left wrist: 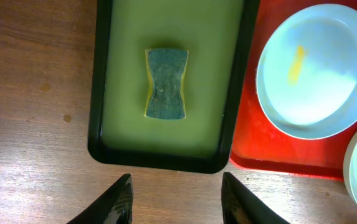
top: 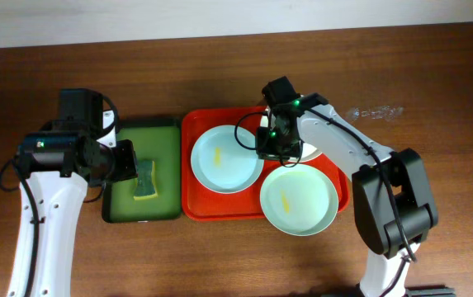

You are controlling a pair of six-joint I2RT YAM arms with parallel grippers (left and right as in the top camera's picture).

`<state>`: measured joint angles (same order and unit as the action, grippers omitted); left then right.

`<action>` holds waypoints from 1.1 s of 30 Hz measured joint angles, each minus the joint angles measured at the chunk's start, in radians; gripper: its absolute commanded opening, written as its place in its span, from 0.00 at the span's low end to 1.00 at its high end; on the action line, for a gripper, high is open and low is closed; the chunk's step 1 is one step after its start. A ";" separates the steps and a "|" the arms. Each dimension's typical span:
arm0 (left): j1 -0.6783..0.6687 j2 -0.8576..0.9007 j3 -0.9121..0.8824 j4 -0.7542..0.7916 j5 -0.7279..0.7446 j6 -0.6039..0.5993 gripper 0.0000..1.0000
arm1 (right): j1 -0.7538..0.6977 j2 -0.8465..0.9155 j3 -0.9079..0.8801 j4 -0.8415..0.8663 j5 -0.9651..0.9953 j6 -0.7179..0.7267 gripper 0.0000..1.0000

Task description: Clean dirty plates on tray and stack at the side

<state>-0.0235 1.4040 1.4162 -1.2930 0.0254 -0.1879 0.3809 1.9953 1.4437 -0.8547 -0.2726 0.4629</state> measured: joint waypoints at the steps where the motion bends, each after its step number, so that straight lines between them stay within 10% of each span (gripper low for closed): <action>1: 0.000 0.000 0.000 0.000 0.000 0.000 0.43 | 0.006 0.000 0.000 0.001 0.022 0.015 0.22; 21: 0.000 0.000 -0.001 -0.001 0.000 0.000 0.42 | 0.052 0.002 -0.106 0.133 0.087 0.095 0.05; 24: 0.000 0.000 -0.001 -0.001 0.000 0.000 0.41 | 0.052 0.002 -0.102 0.076 0.053 0.118 0.46; 29: 0.000 0.000 -0.001 -0.001 0.000 0.000 0.40 | 0.052 0.002 -0.092 0.138 0.108 0.130 0.11; 33: 0.000 0.000 -0.001 -0.001 0.000 0.000 0.39 | 0.052 0.002 -0.092 0.156 0.130 0.129 0.04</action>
<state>-0.0235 1.4040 1.4155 -1.2938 0.0254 -0.1883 0.4328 1.9968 1.3518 -0.6983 -0.1429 0.5922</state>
